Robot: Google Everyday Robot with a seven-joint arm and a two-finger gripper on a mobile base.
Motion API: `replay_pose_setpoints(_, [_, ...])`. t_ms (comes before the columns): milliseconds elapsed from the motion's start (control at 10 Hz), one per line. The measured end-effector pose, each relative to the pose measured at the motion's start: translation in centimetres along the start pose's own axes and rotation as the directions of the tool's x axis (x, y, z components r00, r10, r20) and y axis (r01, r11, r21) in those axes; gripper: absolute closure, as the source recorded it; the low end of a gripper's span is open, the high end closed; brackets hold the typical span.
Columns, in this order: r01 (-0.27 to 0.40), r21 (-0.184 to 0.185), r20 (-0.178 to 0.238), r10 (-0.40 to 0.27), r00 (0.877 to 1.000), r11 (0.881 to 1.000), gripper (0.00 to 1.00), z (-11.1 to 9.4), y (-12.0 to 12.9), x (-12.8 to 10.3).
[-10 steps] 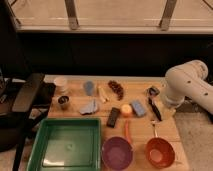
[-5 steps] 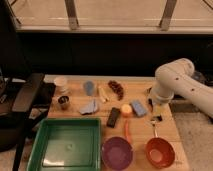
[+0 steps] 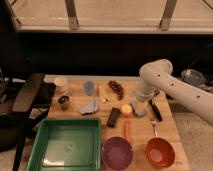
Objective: Place apple in red bowl
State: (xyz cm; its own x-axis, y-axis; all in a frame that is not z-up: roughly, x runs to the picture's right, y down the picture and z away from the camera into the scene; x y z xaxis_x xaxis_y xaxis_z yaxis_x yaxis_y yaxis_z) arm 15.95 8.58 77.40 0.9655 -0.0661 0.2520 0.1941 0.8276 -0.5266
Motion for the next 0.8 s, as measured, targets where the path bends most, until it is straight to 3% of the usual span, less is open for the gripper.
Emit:
replay_pose_setpoints(300, [0.052, -0.023, 0.034, -0.051, 0.998, 0.998, 0.35, 5.0, -1.7, -0.9])
replay_pose_setpoints(800, [0.03, -0.064, 0.077, -0.025, 0.997, 0.997, 0.35, 9.6, -2.0, -0.2])
